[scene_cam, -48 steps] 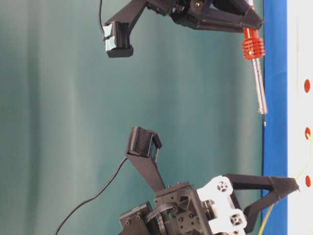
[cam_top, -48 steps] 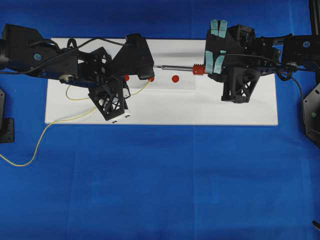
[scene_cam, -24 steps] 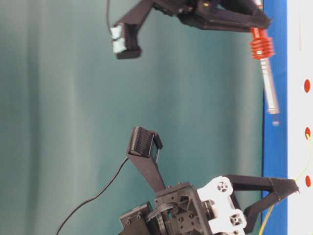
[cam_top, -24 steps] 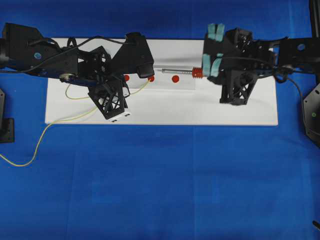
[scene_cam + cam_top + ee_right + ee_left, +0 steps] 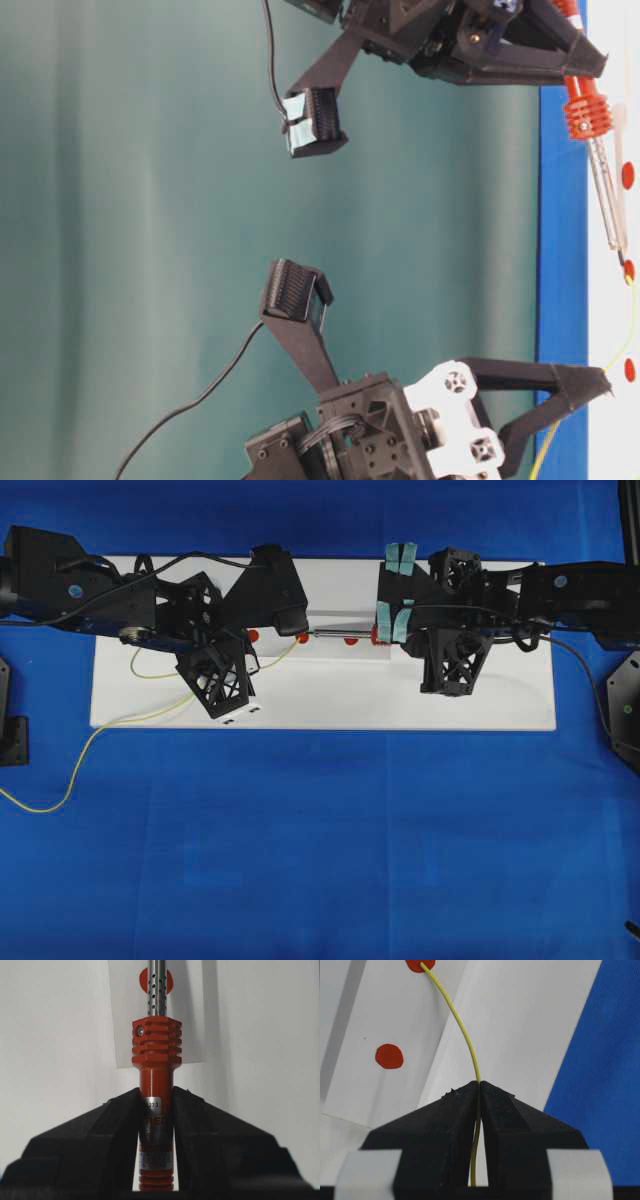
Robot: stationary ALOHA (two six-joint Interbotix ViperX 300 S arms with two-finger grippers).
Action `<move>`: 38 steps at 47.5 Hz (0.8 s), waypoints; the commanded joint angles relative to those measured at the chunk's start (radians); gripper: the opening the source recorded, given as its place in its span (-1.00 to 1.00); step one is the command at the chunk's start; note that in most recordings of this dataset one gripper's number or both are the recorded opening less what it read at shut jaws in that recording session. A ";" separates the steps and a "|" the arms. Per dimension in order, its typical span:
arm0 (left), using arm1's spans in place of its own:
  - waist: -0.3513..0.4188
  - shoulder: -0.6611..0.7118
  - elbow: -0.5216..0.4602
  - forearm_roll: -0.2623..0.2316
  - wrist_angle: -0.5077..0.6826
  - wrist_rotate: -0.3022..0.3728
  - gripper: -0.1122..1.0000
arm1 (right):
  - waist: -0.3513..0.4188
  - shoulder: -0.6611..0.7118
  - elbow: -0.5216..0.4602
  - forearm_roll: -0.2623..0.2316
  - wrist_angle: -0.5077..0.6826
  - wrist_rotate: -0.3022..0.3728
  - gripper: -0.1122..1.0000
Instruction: Touch the tip of the soldering iron to the tip of the solder at the mark.
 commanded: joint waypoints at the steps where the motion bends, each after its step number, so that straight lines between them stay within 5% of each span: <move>1: 0.000 -0.012 -0.025 0.002 -0.002 0.002 -0.78 | 0.009 -0.006 -0.025 0.002 -0.014 -0.002 -0.69; 38: -0.002 -0.011 -0.028 0.002 0.008 -0.002 -0.78 | 0.005 -0.002 -0.017 -0.003 -0.017 -0.002 -0.69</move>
